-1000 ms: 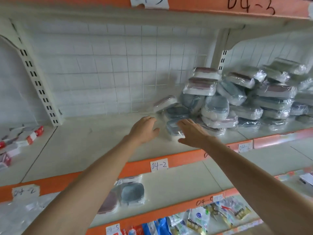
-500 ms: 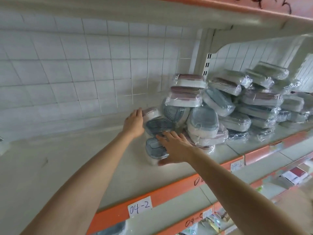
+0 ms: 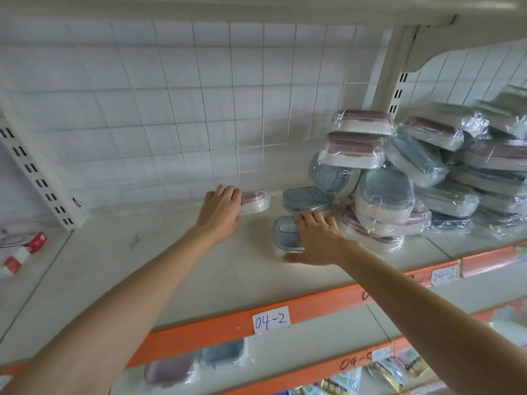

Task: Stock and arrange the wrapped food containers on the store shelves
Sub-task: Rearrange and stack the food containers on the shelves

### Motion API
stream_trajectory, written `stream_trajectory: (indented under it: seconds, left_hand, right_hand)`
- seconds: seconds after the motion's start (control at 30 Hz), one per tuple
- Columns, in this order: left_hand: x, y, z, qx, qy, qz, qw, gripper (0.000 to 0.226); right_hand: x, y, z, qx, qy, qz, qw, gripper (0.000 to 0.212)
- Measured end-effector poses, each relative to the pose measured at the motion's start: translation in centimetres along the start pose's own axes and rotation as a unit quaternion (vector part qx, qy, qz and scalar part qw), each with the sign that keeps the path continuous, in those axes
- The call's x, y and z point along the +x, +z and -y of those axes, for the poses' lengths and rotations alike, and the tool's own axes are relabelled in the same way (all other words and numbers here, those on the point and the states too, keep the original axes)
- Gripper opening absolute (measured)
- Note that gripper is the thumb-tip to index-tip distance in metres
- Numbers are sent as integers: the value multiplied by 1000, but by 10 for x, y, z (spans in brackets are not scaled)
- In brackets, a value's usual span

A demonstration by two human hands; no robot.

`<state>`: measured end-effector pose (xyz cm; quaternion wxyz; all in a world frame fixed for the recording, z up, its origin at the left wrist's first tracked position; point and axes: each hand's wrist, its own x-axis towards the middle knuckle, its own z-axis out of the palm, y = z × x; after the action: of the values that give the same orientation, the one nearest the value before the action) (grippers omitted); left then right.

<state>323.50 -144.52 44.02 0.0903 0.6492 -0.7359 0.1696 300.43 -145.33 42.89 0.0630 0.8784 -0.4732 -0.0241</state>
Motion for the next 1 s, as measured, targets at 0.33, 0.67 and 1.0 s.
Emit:
stream_trajectory:
  seconds: [0.33,0.67,1.0]
  left_hand:
    - [-71,-40,52,51,-60,214,974,60]
    - [-105,-50,61,-11,-140,263,954,92]
    - [-148,-49,59,-106,-179,164,964,90]
  right_hand:
    - [10,-10,47,-3,-50,12,999,92]
    - [24,-9,89,20,-97,-23,995,83]
    - [0,-10,107,79,-78,-117,987,82]
